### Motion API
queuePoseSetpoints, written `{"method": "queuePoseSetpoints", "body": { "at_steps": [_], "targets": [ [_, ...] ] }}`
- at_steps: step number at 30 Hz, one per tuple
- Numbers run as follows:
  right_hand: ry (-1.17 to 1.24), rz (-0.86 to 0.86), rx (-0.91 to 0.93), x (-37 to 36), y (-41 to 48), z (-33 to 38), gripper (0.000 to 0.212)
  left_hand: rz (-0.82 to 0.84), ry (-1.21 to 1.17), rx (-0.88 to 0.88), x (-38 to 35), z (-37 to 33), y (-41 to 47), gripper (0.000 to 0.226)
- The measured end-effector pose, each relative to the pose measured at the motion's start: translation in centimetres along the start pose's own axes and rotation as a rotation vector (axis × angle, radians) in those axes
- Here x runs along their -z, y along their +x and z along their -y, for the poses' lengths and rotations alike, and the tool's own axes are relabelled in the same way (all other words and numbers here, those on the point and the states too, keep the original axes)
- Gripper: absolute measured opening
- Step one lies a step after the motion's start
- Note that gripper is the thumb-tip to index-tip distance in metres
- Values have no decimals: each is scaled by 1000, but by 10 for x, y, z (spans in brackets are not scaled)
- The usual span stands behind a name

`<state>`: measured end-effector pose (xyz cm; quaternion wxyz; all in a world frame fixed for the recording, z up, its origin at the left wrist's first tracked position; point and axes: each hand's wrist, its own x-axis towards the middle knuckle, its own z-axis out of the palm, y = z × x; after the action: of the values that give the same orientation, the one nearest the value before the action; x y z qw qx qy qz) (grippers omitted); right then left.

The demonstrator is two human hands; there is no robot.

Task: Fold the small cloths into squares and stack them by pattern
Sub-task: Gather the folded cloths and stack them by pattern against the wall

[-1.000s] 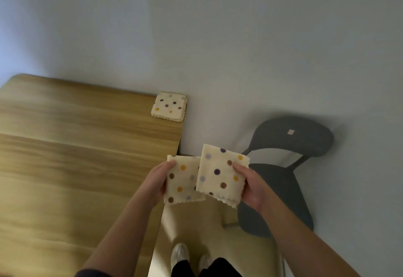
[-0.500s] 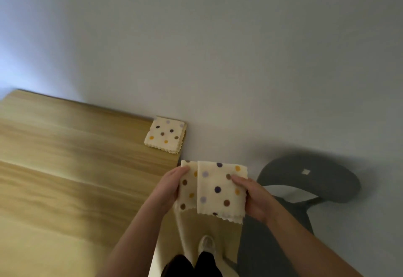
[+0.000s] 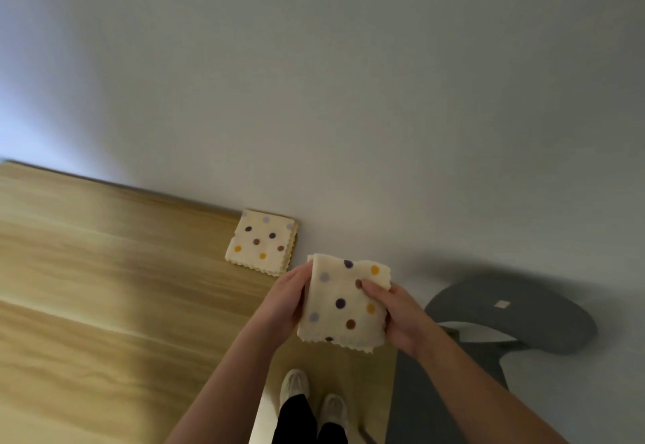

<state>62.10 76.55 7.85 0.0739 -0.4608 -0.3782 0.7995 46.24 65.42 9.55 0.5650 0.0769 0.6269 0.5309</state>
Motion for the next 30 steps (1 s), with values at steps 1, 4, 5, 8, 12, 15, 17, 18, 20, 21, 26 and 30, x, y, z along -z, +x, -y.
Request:
{"method": "queuePoseSetpoints", "body": {
  "at_steps": [1, 4, 5, 8, 12, 15, 17, 18, 20, 21, 26, 30],
  "targets": [
    [-16, -19, 17, -1, 3, 1, 48, 5, 4, -5, 2, -3, 3, 36],
    [-88, -42, 33, -6, 9, 2, 40, 15, 34, -1, 7, -8, 8, 36],
    [-119, -41, 32, -8, 10, 3, 40, 17, 40, -2, 9, -9, 10, 36],
    [-197, -1, 34, -9, 11, 7, 52, 17, 49, 1, 15, -13, 15, 34],
    [-187, 8, 53, -12, 15, 10, 48, 53, 37, -3, 17, -17, 18, 34],
    [-167, -76, 54, -16, 21, 9, 36, 60, 21, -3, 17, -18, 19, 35],
    [-165, -109, 47, -18, 24, 8, 30, 57, 21, -2, 17, -18, 20, 37],
    [-168, -116, 43, -19, 24, 8, 27, 54, 19, 1, 17, -19, 20, 39],
    [-175, -135, 42, -21, 25, 8, 23, 64, -4, 14, 19, -19, 20, 45],
    [-179, -146, 44, -21, 26, 7, 22, 73, -8, 12, 19, -20, 20, 46],
    [-163, -174, 53, -28, 32, 0, 25, 13, 96, -77, 21, -20, 22, 25],
    [-177, -147, 123, -38, 36, -5, 44, -16, 77, -74, 33, -25, 24, 24]
  ]
}}
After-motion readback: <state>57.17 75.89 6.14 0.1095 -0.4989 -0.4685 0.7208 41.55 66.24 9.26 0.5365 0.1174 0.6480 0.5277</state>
